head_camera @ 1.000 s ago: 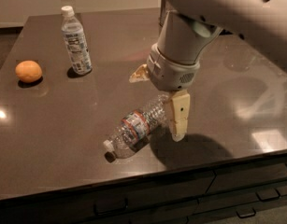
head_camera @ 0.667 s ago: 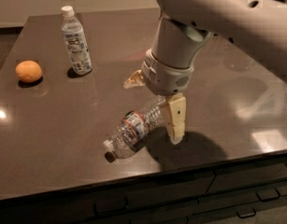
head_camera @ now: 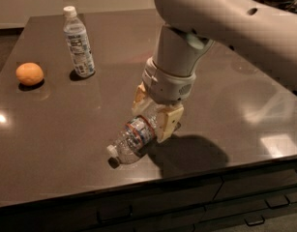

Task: Pick water bottle

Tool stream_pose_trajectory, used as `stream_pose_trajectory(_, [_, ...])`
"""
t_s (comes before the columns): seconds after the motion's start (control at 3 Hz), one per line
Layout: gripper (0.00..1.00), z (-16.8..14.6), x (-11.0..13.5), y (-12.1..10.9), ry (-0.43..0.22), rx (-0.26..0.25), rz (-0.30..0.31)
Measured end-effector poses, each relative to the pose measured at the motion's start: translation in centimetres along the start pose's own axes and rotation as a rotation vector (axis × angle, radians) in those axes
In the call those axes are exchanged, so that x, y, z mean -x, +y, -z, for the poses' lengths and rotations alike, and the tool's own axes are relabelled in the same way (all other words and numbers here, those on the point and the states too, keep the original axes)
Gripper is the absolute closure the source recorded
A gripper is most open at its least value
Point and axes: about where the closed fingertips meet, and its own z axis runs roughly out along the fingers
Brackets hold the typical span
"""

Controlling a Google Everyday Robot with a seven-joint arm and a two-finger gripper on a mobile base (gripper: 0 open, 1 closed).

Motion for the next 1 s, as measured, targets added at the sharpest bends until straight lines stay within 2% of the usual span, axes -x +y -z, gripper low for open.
stream_pose_trajectory(0.33, [0.72,-0.1,0.4,0.0,-0.006,-0.003,0.024])
stream_pose_trajectory(0.67, [0.97,1.4,1.1,-0.3,0.004,-0.035,0.035])
stream_pose_trajectory(1.0, [1.0,5.1,2.3,-0.5,-0.005,-0.107,0.052])
